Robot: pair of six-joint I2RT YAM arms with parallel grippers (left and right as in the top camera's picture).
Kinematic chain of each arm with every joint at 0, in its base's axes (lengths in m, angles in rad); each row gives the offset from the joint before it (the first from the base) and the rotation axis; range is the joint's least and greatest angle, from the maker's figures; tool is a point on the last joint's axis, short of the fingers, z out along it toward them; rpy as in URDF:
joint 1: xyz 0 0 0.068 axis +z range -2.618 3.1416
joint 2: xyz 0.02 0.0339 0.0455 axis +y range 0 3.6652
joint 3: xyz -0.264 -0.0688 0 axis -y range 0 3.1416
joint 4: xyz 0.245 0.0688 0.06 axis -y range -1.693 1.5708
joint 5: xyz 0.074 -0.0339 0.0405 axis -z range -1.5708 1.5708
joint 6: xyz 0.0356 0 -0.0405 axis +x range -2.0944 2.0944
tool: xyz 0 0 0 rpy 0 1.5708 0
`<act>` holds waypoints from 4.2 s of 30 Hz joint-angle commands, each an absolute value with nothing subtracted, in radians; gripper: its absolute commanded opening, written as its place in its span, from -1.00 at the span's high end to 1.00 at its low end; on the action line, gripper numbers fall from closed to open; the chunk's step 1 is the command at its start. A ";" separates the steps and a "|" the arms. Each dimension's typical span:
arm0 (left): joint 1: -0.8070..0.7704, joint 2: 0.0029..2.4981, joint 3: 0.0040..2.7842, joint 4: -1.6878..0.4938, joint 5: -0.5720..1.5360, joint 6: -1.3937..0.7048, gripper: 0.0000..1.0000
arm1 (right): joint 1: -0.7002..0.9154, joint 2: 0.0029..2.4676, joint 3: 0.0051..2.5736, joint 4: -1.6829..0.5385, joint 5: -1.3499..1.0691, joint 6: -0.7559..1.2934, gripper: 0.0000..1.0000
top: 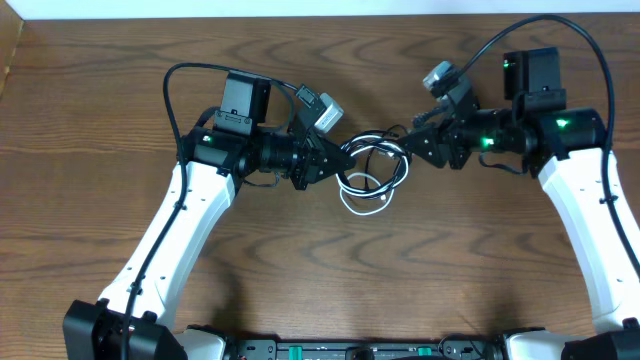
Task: Untangle cables
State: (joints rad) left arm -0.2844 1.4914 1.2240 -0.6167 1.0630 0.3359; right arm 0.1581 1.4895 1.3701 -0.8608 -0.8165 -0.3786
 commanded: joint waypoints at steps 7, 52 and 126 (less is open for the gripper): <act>-0.286 1.496 1.232 -0.624 1.020 0.411 0.85 | 0.193 1.502 1.374 -0.857 -0.844 -0.421 -0.01; -0.275 1.496 1.232 -0.203 1.205 -0.352 0.85 | 0.350 1.689 1.353 -0.725 -0.312 0.258 0.39; -0.817 1.940 1.228 0.080 0.271 -0.792 0.04 | -0.209 1.689 1.249 -0.855 -0.321 0.160 -0.37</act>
